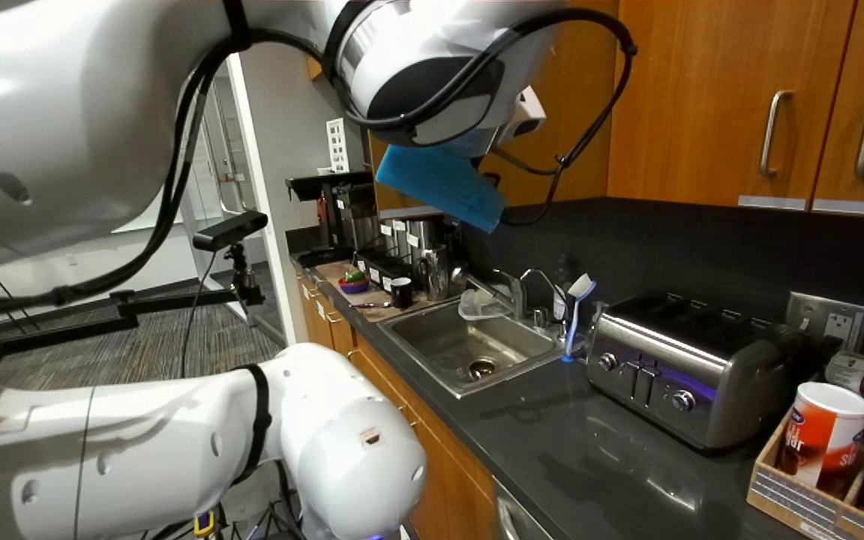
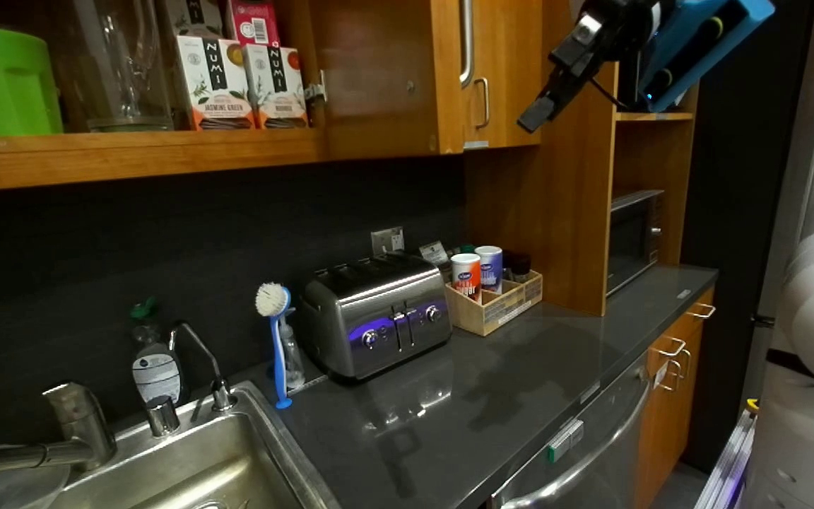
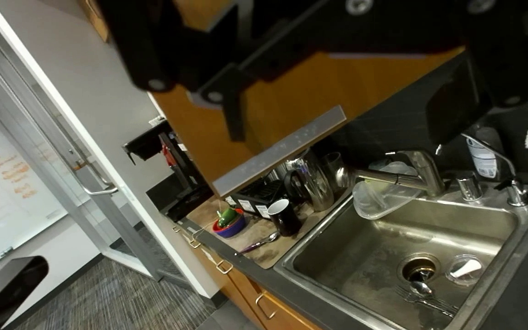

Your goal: Close the open upper cabinet door.

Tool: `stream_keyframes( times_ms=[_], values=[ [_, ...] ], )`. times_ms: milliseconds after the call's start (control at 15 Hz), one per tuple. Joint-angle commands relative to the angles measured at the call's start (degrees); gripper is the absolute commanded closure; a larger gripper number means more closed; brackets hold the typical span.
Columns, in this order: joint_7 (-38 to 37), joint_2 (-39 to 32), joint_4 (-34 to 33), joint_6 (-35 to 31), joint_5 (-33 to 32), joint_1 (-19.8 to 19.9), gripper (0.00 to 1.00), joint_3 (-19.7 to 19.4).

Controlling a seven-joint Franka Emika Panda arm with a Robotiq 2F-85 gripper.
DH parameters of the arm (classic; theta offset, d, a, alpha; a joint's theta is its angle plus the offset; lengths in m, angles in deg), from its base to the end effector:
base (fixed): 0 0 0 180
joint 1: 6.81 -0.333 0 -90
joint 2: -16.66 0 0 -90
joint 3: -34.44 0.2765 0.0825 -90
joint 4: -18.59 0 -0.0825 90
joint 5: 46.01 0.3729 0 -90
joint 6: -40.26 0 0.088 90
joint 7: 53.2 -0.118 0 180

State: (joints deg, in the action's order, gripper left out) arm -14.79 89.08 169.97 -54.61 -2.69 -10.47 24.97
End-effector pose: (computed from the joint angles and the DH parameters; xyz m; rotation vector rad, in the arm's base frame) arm 0.2233 0.0378 0.5954 -2.1354 -0.7848 -0.6730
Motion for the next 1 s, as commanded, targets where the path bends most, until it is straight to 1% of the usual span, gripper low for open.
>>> stream_keyframes(
  times_ms=[0,133,333,933],
  values=[
    [1.09,4.13,1.0,1.91,0.26,0.24,0.0,-2.17],
    [1.23,5.38,1.46,1.29,1.32,0.57,0.0,-2.48],
    [0.65,5.61,1.37,1.18,1.94,-0.01,0.0,-1.43],
    [0.91,6.49,2.95,0.31,5.54,-0.82,0.0,5.52]
  ],
)
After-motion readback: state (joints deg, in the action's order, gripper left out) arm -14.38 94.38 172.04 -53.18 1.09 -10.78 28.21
